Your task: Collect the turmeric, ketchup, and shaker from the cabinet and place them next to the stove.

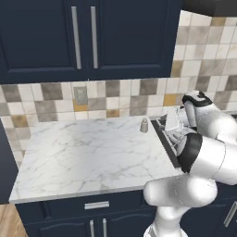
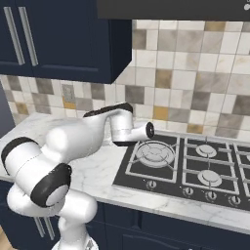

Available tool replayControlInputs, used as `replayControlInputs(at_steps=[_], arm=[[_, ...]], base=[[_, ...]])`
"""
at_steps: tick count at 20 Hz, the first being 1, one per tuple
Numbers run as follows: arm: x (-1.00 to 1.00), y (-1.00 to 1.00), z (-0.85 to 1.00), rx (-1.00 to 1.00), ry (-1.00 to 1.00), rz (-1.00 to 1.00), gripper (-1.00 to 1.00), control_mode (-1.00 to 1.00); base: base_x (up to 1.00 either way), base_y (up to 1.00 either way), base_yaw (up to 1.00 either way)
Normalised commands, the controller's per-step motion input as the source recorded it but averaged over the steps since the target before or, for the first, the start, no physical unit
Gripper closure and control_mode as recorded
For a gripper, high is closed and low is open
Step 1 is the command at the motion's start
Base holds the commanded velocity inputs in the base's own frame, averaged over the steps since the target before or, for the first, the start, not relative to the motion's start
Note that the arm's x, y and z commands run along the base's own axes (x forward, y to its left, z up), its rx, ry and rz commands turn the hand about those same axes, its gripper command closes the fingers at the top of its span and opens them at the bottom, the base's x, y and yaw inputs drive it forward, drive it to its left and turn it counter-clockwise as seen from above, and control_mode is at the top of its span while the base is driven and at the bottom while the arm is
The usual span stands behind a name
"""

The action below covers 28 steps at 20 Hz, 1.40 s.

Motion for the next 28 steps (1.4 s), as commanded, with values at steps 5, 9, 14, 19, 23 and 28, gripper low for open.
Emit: replayControlInputs(at_steps=[5, 9, 14, 19, 23, 28], arm=[[-0.91, 0.42, 0.57, 0.0, 0.27, -0.13, -1.0, -1.0], [-0.97, 0.47, 0.41, 0.01, 0.2, -0.21, -1.0, -1.0], [-1.0, 0.4, 0.17, 0.01, 0.05, -0.28, -1.0, -1.0], [-0.99, 0.31, 0.11, 0.0, 0.02, -0.35, -1.0, -1.0], [-0.84, 0.27, -0.01, -0.01, 0.02, -0.39, -1.0, -1.0], [-0.23, 0.1, -0.25, -0.05, 0.04, -0.14, -1.0, -1.0]], base=[[0.0, 0.0, 0.0], [0.0, 0.0, 0.0], [0.0, 0.0, 0.0], [0.0, 0.0, 0.0], [0.0, 0.0, 0.0], [0.0, 0.0, 0.0]])
